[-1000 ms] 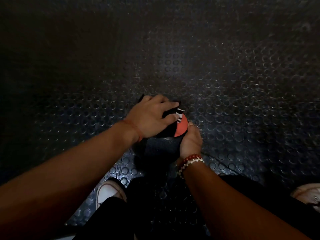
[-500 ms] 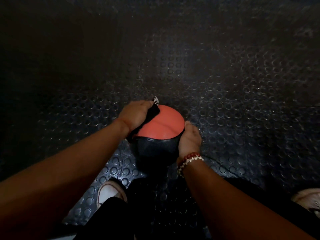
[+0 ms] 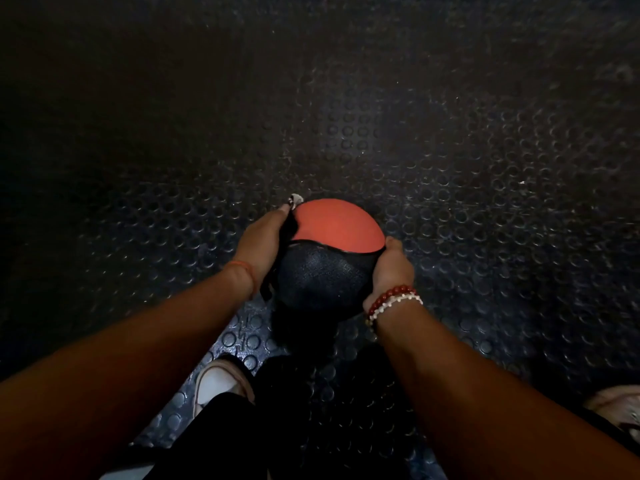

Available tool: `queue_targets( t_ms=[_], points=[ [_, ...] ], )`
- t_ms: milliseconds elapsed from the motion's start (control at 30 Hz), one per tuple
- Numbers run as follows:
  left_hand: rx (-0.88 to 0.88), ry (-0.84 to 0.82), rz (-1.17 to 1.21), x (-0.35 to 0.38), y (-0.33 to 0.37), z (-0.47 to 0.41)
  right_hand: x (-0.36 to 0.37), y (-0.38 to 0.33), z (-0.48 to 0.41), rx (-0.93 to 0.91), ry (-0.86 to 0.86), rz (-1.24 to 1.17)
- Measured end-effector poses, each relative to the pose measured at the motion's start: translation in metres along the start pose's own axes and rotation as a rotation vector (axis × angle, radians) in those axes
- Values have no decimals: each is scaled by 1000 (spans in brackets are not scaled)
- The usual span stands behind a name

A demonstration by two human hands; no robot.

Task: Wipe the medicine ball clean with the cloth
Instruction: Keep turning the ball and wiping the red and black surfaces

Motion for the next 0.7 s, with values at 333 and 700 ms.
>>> queue_targets(
  t_ms=[333, 700],
  points=[
    [952, 6, -763, 38, 55, 58, -3, 23, -57, -7, 9, -33],
    [-11, 53, 96, -4, 3, 9, 4, -9, -8, -23, 6, 69]
  ],
)
Point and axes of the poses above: each hand's wrist, its own z-axis away from the middle knuckle, its own x-axis out of the palm, y = z × x, the point moved 8 cm from there along -z, towards the middle knuckle, and after that the axes turned 4 degrees about z, right-handed, at the moved point
